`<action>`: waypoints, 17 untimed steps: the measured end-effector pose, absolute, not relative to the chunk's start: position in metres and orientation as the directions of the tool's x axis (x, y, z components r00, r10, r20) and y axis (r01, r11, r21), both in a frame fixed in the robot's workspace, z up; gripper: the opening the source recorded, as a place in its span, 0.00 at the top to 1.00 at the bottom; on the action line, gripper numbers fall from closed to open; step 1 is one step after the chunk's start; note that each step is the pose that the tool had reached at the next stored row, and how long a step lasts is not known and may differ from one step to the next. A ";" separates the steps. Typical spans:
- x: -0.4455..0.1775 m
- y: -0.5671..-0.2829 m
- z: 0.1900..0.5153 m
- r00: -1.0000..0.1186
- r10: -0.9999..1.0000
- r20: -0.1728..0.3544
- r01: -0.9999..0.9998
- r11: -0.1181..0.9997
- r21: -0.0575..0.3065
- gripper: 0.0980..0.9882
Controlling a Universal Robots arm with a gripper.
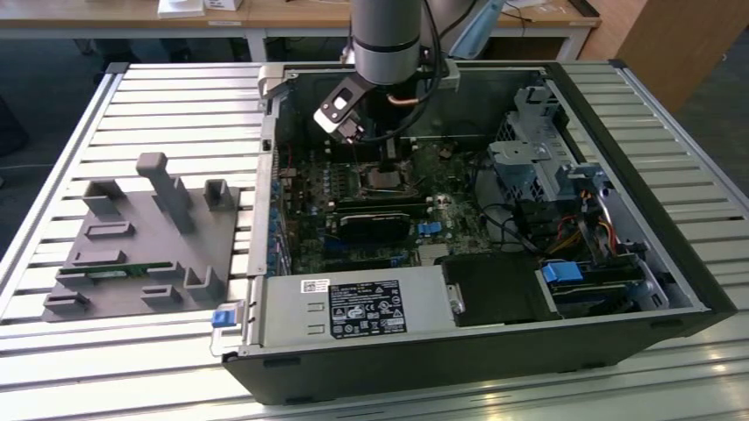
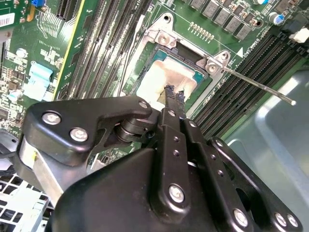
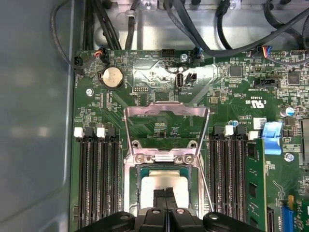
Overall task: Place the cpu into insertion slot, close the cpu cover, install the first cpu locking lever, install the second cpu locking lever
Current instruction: 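Close the cpu cover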
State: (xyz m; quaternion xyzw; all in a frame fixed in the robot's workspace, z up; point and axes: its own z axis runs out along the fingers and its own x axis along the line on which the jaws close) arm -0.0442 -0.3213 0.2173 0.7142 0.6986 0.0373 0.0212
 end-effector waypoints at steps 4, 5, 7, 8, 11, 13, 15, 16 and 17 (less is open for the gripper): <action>-0.044 -0.321 0.223 0.021 1.000 0.024 0.996 -0.023 0.082 0.99; -0.044 -0.321 0.224 0.021 0.999 0.024 0.996 -0.023 0.082 0.99; -0.044 -0.321 0.227 0.021 0.999 0.024 0.996 -0.023 0.082 0.99; -0.044 -0.321 0.229 0.021 0.999 0.024 0.996 -0.023 0.082 0.99; -0.044 -0.321 0.235 0.021 0.999 0.025 0.996 -0.023 0.082 0.99; -0.044 -0.322 0.236 0.021 0.999 0.027 0.996 -0.023 0.082 0.99; -0.045 -0.325 0.237 0.021 0.999 0.034 0.996 -0.024 0.081 0.99; -0.045 -0.327 0.237 0.021 0.999 0.035 0.996 -0.024 0.081 0.99; -0.045 -0.329 0.237 0.021 0.999 0.037 0.996 -0.024 0.081 0.99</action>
